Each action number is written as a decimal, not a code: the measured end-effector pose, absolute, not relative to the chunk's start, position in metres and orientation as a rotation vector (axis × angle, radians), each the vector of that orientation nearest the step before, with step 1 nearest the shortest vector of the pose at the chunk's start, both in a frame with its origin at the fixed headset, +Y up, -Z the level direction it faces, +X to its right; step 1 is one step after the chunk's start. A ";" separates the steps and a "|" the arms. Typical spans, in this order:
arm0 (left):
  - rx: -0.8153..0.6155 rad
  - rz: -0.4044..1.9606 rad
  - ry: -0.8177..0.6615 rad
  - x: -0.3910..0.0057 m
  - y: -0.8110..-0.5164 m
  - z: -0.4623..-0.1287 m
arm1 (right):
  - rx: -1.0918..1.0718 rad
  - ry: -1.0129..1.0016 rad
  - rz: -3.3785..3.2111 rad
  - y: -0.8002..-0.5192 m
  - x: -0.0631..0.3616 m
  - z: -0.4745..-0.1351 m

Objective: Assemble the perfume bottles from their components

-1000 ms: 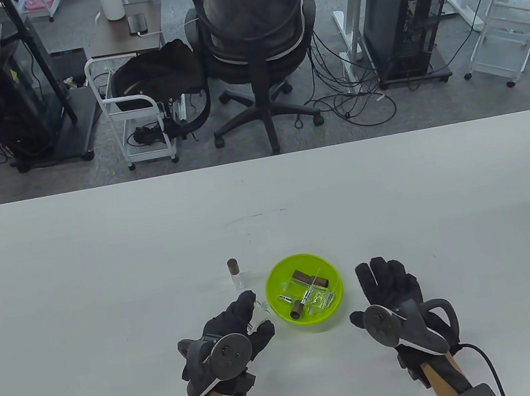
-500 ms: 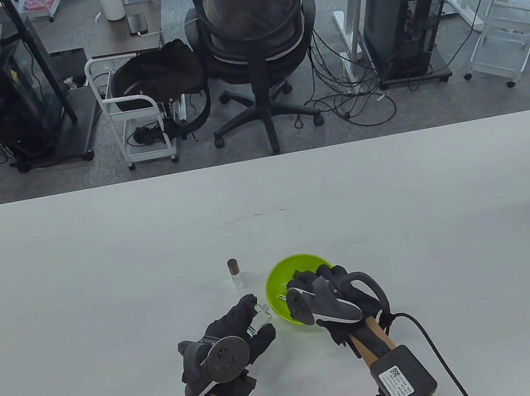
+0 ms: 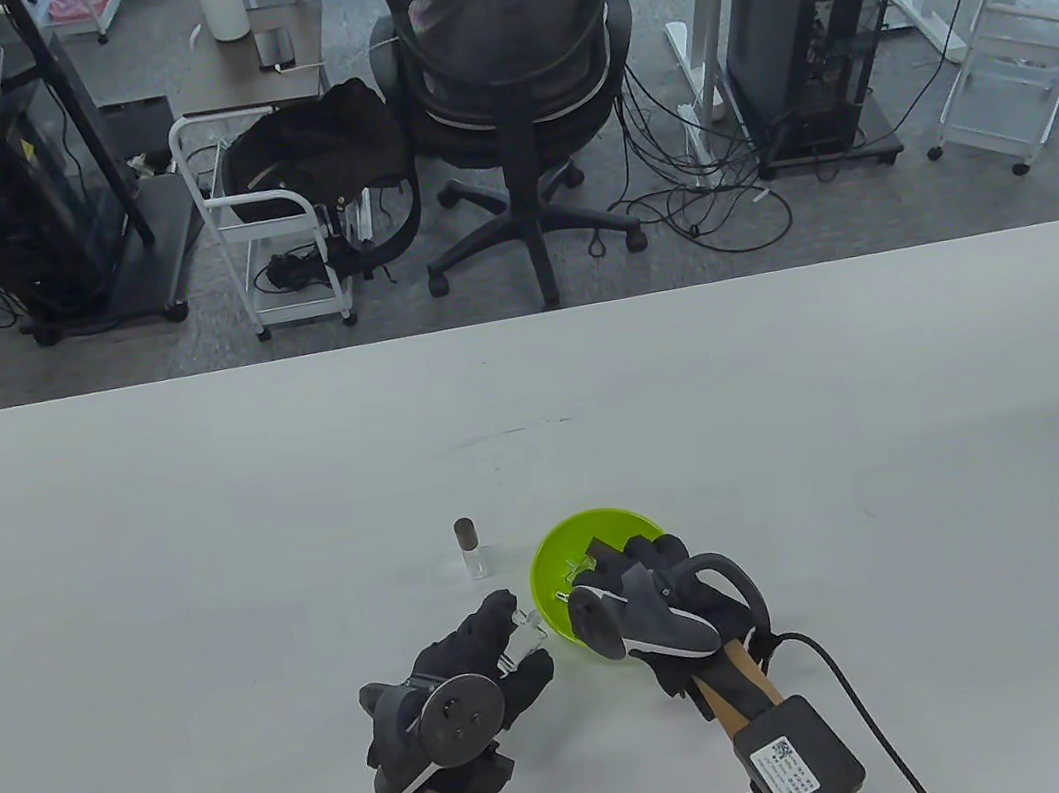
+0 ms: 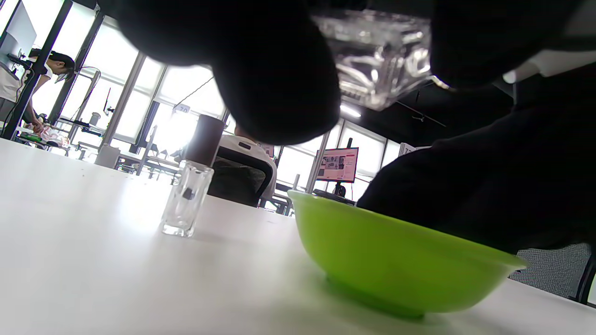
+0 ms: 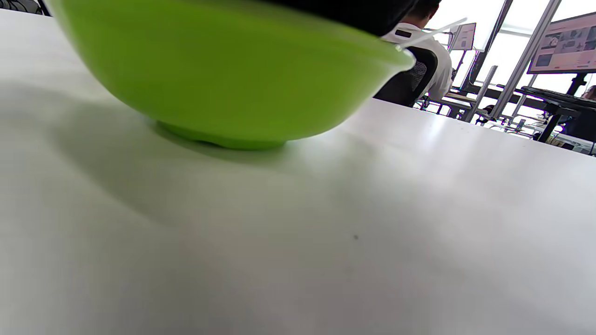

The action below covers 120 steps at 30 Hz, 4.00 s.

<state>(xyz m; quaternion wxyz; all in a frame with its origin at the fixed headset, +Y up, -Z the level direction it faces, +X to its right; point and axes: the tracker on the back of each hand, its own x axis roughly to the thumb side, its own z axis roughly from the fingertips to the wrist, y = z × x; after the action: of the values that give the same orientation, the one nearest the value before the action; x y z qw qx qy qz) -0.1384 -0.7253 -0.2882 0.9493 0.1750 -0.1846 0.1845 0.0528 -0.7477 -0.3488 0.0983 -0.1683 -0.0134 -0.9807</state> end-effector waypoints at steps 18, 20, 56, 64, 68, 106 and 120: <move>0.359 0.392 -0.388 -0.138 -0.727 -0.286 | -1.000 0.511 -3.857 -0.685 0.112 -0.302; 0.357 0.390 -0.396 -0.137 -0.727 -0.285 | -1.100 0.451 -4.006 -0.688 0.112 -0.299; 0.371 0.382 -0.415 -0.136 -0.727 -0.280 | -1.083 0.277 -4.029 -0.704 0.096 -0.296; 0.375 0.386 -0.422 -0.136 -0.727 -0.280 | -1.034 0.237 -3.985 -0.710 0.090 -0.296; 0.383 0.398 -0.437 -0.133 -0.725 -0.278 | -1.008 0.229 -3.896 -0.712 0.083 -0.295; 0.402 0.393 -0.532 -0.116 -0.718 -0.273 | -0.738 0.303 -3.571 -0.707 0.071 -0.290; 0.375 0.416 -0.542 -0.120 -0.720 -0.276 | -1.066 -0.227 -3.619 -0.701 0.080 -0.296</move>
<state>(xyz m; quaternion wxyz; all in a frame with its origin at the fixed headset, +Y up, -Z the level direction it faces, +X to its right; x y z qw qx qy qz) -0.1197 -0.7201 -0.2755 0.9250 0.1829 -0.2640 0.2030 0.0795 -0.7012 -0.2957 -0.3137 -0.2677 -0.0570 -0.9092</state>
